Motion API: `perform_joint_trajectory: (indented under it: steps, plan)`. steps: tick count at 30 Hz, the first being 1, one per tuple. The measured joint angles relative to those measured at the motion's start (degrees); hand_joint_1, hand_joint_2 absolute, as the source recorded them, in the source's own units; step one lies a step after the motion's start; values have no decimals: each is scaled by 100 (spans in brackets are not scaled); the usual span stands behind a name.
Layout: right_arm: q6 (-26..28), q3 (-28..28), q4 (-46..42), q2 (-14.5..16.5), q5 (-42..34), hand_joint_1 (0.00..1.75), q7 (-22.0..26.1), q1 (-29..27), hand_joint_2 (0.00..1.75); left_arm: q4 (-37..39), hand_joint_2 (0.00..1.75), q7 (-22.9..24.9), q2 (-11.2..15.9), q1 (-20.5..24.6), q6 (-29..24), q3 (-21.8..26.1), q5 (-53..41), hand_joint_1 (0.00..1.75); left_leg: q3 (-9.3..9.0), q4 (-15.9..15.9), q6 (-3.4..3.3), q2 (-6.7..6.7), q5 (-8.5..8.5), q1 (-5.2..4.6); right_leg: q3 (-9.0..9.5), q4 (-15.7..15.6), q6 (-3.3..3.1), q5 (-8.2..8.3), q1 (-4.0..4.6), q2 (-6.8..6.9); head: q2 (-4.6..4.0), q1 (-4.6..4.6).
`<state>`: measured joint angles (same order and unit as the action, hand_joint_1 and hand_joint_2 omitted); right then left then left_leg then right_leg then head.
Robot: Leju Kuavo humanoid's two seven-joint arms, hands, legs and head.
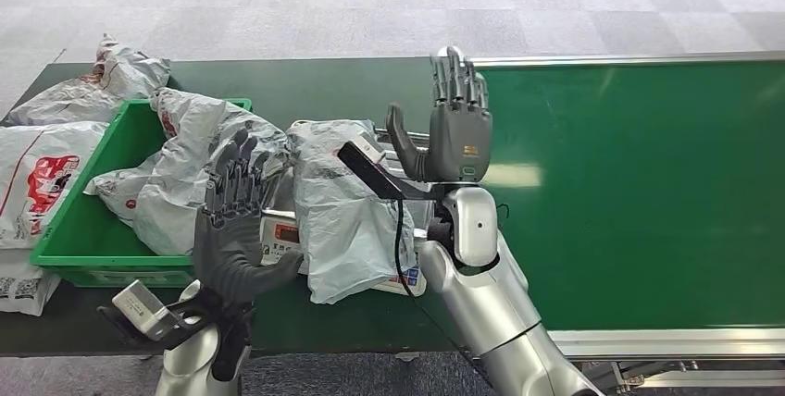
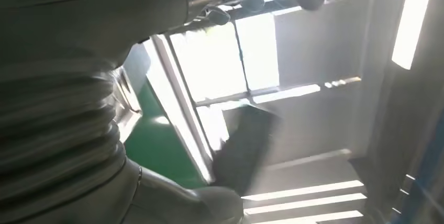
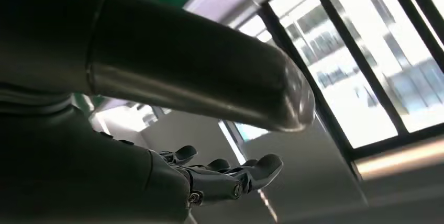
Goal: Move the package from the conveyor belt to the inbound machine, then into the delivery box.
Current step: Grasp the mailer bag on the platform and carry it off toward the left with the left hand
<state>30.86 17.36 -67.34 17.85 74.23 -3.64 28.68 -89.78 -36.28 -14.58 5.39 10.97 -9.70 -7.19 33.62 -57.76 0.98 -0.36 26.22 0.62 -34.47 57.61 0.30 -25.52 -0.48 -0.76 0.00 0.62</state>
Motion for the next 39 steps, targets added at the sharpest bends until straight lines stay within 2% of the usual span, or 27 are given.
perform_joint_trajectory:
  steps: [2, 4, 6, 13, 17, 23, 26, 30, 34, 39]
  plan:
    - [720, -209, -805, 52, -441, 0, 1178, -258, 175, 222, 175, 278, 2, 151, -668, -8, -884, 0, 1, -1, 0, -5, 1, 0, 0, -1, 0, -1, 0, 8, 0, 1]
    - [920, -503, -1678, 126, -1051, 0, 2227, -521, 175, 619, 175, 492, 5, 373, -1319, -31, -1717, 0, 3, -1, -2, -10, 2, -1, 3, -1, 1, -2, 0, 18, 0, 1]
    - [939, -758, -2383, 170, -1506, 0, 2721, -731, 175, 1026, 175, 590, 6, 580, -1680, -49, -2159, 0, 5, -1, -4, -10, 4, -2, 4, -1, 2, -2, -2, 20, 0, -1]
    - [930, -1148, -3598, 220, -1929, 0, 3126, -1108, 175, 1830, 175, 798, 13, 993, -2009, -106, -2676, 0, -1, -1, -10, -3, 1, -7, 6, -2, 4, 0, -7, 17, 0, 1]
    - [929, -1260, -4030, 223, -2425, 0, 3538, -1234, 175, 2509, 175, 1280, 43, 1380, -2430, -225, -3610, 0, 0, 0, -10, -4, -3, -7, 6, -2, 5, 3, -7, 19, 0, 0]
    - [929, -1347, -4269, 221, -2834, 0, 3826, -1285, 175, 3804, 175, 2399, 94, 2088, -2915, -566, -5351, 0, 0, -1, -9, -2, -4, -7, 6, -2, 6, 5, -8, 16, 0, 0]
    - [923, -1358, -4247, 221, -3032, 0, 3990, -1283, 175, 4694, 175, 3083, 120, 2552, -2700, -926, -6364, 0, 0, -1, -9, -3, -4, -8, 10, -2, 7, 6, -8, 20, 0, 1]
    - [910, -1359, -4162, 223, -2962, 0, 3826, -1253, 175, 5578, 175, 3688, 129, 3093, -2176, -1467, -7249, 2, -28, 2, -16, -29, 2, -7, 58, -2, 12, -8, -9, 43, 0, -1]
    - [904, -1341, -4099, 224, -2803, 0, 3622, -1228, 175, 6025, 175, 3872, 120, 3365, -1953, -1829, -7605, 175, -69, 7, -27, -36, 55, -8, 152, -7, 20, -52, -10, 52, 0, 0]
    - [903, -1271, -4072, 238, -2599, 0, 3426, -1172, 175, 6270, 175, 3710, 105, 3494, -1663, -1958, -7647, 175, -132, 8, -31, -35, 82, -8, 218, -8, 19, -68, -9, 51, 0, 0]
